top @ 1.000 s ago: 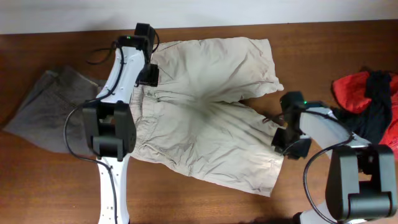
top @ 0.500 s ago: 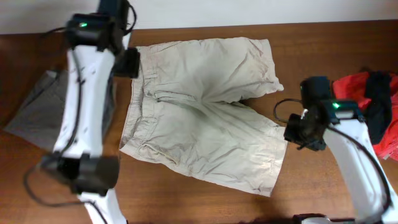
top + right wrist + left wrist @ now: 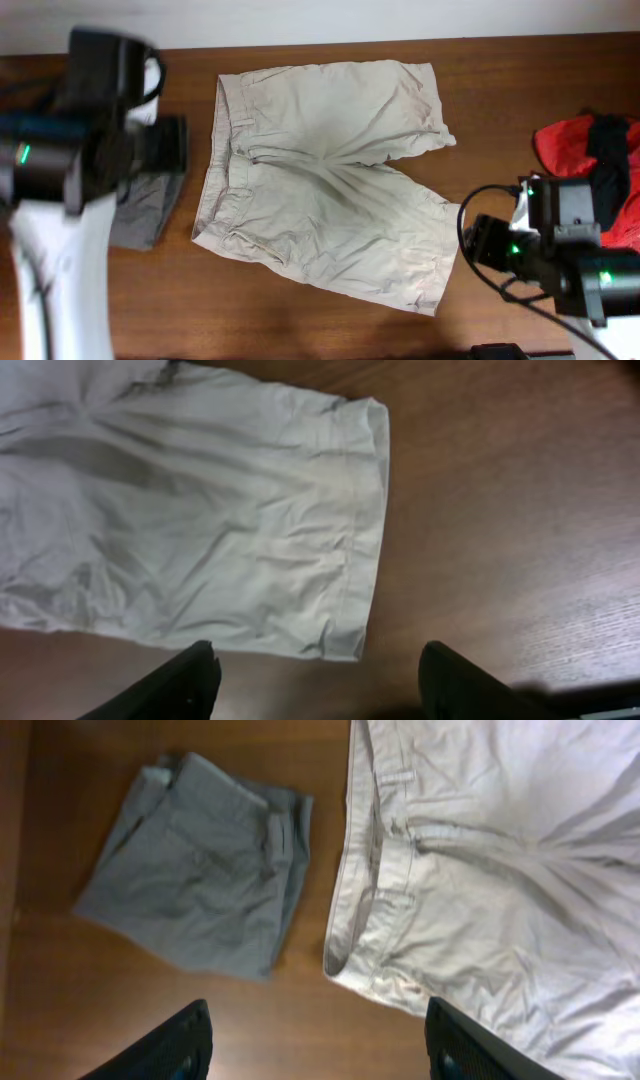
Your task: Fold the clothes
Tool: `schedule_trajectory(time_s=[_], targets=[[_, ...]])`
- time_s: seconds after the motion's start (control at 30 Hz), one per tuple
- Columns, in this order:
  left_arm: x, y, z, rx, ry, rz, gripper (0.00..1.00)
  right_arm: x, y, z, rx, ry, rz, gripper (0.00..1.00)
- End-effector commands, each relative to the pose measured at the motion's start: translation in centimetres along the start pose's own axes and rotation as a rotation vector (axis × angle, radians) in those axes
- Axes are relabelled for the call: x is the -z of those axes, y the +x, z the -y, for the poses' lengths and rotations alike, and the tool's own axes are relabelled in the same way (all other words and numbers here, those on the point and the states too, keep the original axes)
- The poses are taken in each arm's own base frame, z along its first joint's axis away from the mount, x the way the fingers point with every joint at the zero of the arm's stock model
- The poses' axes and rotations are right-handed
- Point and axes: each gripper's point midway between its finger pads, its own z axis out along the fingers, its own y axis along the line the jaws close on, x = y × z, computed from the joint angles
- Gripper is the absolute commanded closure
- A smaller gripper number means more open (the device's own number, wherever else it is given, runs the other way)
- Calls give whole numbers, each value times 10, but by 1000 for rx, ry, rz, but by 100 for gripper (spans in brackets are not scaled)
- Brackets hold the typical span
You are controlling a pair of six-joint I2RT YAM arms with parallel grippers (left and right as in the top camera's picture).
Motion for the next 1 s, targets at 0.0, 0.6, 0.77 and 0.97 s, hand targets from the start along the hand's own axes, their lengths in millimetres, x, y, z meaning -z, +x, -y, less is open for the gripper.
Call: schedule_trajectory(time_s=[0.0,0.6,0.77,0.97], targets=[[-25,38,-1,46,-19,-84,31,1,6,-9,91,-57,-21,31],[-198,161,52,226,206,-293,17,-83,65,-51,555,-92,-363,26],[-201,165,50,275,209,-306,13,-96,74,-61,680,24,-342,25],[-210,196,66,453,288,-409,1,-97,76,-69,770,155,-226,21]])
